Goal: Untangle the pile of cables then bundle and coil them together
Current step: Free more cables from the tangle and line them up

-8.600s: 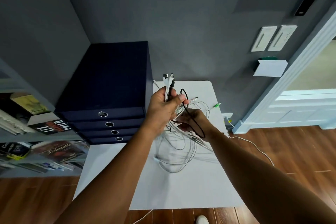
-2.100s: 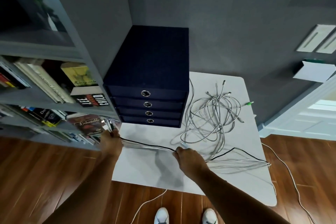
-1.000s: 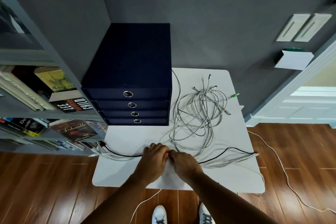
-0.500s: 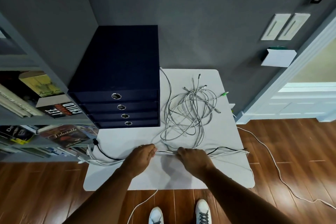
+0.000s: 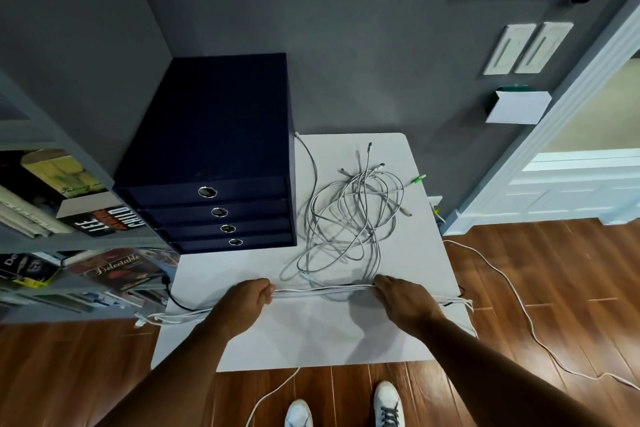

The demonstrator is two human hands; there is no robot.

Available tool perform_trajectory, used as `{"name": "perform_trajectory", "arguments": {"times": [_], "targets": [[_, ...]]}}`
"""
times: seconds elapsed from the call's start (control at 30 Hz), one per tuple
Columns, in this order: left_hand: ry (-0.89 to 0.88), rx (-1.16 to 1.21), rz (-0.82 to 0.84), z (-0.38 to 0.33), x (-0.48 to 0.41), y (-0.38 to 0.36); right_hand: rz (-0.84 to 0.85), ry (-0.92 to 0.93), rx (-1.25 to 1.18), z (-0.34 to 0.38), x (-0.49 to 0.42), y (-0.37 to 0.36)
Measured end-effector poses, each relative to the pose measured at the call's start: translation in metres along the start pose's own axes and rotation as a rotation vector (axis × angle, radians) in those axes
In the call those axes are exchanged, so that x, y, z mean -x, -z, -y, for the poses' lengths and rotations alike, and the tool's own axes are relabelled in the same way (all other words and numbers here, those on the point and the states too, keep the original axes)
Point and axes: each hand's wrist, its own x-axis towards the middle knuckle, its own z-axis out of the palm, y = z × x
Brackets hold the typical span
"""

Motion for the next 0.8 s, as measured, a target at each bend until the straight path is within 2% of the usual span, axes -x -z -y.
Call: {"name": "perform_trajectory", "arguments": {"times": [0.1,0.23,0.4,0.5,0.6,0.67,0.8], "targets": [[-0.025,-0.156,0.089,-0.008,-0.007,0.013,0.020,0.014,0.007,-0.002,-0.003,0.004],[-0.198,-0.470,0.072,-0.042,-0.012,0.032,-0.035,0.045,-0.007,-0.005,-0.006,0.019],[-0.703,-0.410,-0.129,-0.093,-0.004,0.025,-0.083,0.081,-0.046,0.005,-0.016,0.029],[-0.891,-0.274,-0.244,-0.123,-0.005,0.009,-0.083,0.099,-0.029,0.010,-0.018,0.037],[-0.887,-0.219,-0.237,-0.189,-0.027,-0.025,-0.157,0.099,-0.031,-0.019,-0.003,0.050],[-0.788,-0.196,-0.226,-0.201,-0.033,-0.033,-0.221,0.138,-0.005,-0.020,-0.006,0.051],[-0.571,-0.057,-0.155,-0.201,-0.040,-0.041,-0.207,0.147,-0.045,-0.013,-0.013,0.057]]}}
